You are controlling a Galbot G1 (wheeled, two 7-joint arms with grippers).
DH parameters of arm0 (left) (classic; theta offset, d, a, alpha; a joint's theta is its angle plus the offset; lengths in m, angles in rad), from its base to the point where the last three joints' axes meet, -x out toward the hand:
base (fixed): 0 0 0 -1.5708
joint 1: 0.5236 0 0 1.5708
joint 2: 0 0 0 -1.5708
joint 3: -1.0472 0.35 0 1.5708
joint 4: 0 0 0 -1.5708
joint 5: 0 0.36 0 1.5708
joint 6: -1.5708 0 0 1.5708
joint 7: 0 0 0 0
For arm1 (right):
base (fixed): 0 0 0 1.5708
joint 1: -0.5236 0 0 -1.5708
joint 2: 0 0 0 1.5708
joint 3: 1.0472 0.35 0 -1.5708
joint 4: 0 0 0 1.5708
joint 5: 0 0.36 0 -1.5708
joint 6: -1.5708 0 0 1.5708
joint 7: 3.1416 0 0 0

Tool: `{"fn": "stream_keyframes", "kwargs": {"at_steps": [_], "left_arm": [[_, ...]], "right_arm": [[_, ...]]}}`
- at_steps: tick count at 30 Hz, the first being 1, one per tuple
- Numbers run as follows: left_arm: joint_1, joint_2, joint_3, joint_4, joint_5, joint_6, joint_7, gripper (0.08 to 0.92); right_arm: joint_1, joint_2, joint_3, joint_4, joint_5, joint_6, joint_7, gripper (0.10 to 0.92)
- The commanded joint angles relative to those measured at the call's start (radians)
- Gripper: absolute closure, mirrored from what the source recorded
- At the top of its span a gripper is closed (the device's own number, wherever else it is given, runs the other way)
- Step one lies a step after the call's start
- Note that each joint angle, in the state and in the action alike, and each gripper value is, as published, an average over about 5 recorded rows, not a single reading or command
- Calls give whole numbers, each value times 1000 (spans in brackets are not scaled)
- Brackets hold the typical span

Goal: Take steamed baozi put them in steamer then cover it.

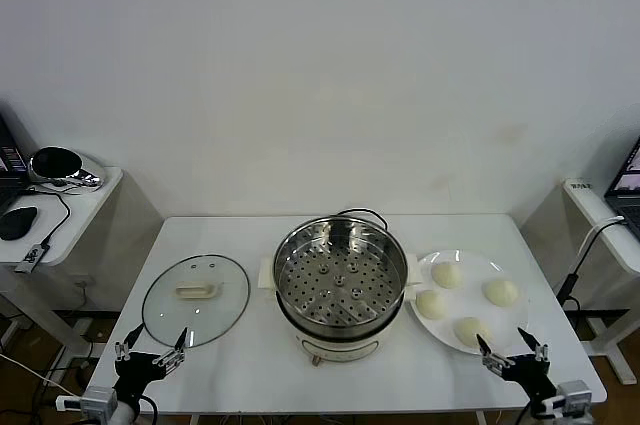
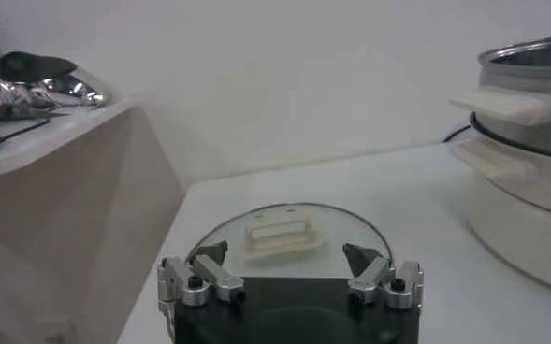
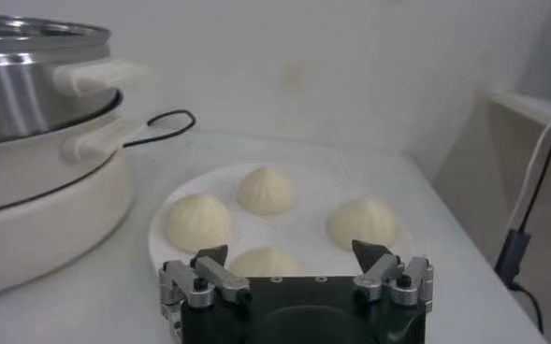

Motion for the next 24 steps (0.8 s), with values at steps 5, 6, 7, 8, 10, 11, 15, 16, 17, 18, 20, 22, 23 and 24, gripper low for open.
{"fn": "stream_keyframes", "kwargs": {"at_steps": [5,6,7,8,10,11,15,16,17,18,20,22,23,24], "left_arm": [[8,-7,-1,-11,6,0,-2,177],[10,-8,-2,-14,7,0,-3,177],[12,-9,-2,-18,8,0,-3,177],[14,-9,-2,-23,10,0,-3,177],[20,-12,-4,-32,13,0,-3,177],[23,-14,-5,-36,14,0,-3,177],[35,-28,-9,-55,21,0,-3,177],[38,-33,-11,-60,22,0,-3,177],[41,-37,-12,-65,23,0,-3,177],[44,-41,-13,-72,24,0,-3,177],[55,-48,-15,-89,28,0,-3,177],[69,-51,-17,-109,31,-1,-3,177],[77,-53,-18,-118,32,-2,-3,177],[83,-55,-20,-126,31,-3,-3,177]], "right_arm": [[199,-251,82,2,-239,-144,-191,203],[235,-307,73,-14,-256,-165,-235,203],[271,-357,63,-31,-273,-182,-279,203],[312,-411,47,-51,-295,-196,-339,203],[408,-513,2,-97,-362,-196,-475,203],[458,-553,-28,-118,-405,-179,-544,203],[706,-651,-242,-199,-550,-104,-778,203],[790,-660,-321,-225,-573,-93,-822,203],[864,-664,-392,-248,-592,-84,-857,203],[940,-663,-465,-277,-609,-71,-894,203],[1085,-657,-621,-344,-641,-42,-958,203],[1202,-640,-764,-412,-670,-9,-1010,203],[1256,-629,-826,-442,-679,5,-1032,203],[1305,-615,-881,-468,-686,17,-1048,203]]}}
